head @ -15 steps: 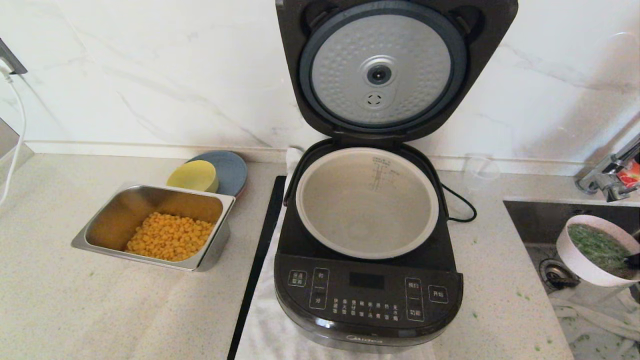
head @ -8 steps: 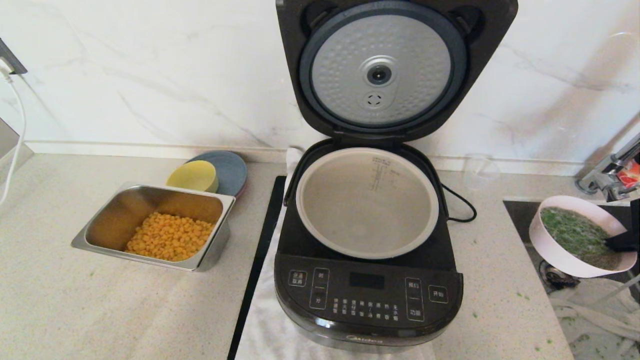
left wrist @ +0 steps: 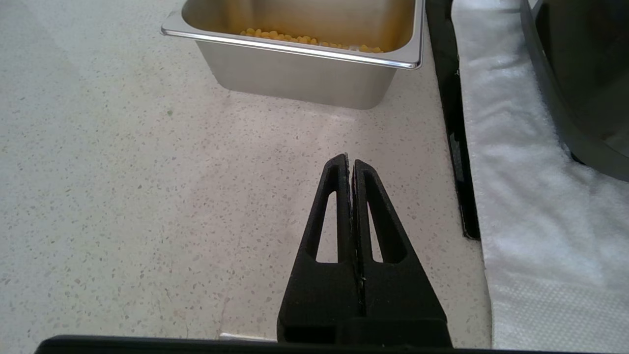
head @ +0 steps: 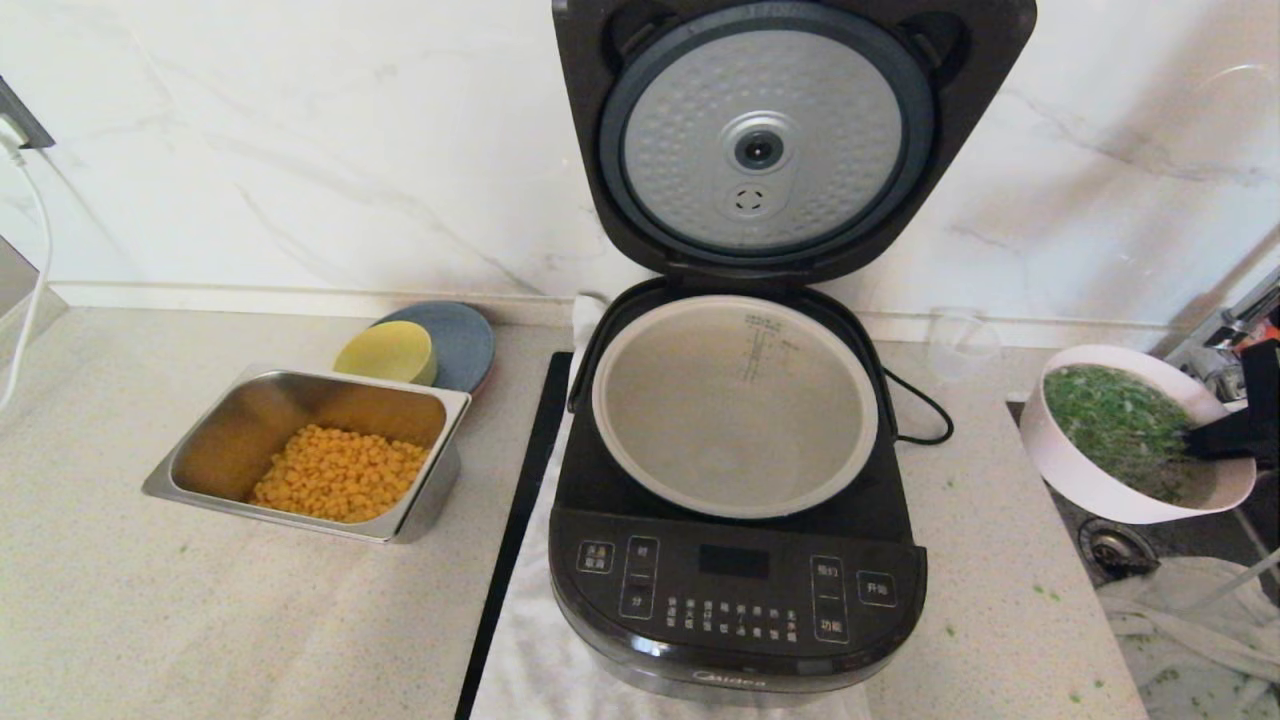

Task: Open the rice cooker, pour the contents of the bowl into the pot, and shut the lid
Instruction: Pour the water from the bowl into the rice cooker

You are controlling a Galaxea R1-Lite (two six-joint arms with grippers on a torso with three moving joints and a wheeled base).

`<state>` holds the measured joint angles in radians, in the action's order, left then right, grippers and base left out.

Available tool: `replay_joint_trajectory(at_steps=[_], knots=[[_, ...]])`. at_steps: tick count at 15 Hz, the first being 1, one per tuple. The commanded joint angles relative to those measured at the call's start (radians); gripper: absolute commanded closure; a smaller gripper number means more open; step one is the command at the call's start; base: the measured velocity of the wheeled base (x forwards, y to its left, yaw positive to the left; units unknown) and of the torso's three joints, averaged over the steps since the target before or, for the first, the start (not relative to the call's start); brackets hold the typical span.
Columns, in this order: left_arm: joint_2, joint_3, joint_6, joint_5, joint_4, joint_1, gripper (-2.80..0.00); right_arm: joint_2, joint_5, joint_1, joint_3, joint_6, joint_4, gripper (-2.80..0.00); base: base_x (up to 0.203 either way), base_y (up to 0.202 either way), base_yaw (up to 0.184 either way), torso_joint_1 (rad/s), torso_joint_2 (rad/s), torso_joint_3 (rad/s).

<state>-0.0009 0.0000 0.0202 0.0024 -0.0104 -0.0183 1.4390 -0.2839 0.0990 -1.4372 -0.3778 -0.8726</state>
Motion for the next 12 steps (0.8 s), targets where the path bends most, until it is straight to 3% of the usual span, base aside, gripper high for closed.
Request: replay_joint_trajectory(at_steps=[1,12], knots=[[-0.001,0.008,0.001,0.001,0.000,0.000,0.00,0.019,0.029,-0.077,-0.043,-0.022,-0.006,0.00,0.000,0.000,0.000,0.000,0.00,0.000],[-0.001,0.008,0.001,0.001,0.000,0.000,0.00,0.138,0.077,-0.323,-0.303,-0.135,-0.135,0.00,0.000,0.000,0.000,0.000,0.00,0.000]])
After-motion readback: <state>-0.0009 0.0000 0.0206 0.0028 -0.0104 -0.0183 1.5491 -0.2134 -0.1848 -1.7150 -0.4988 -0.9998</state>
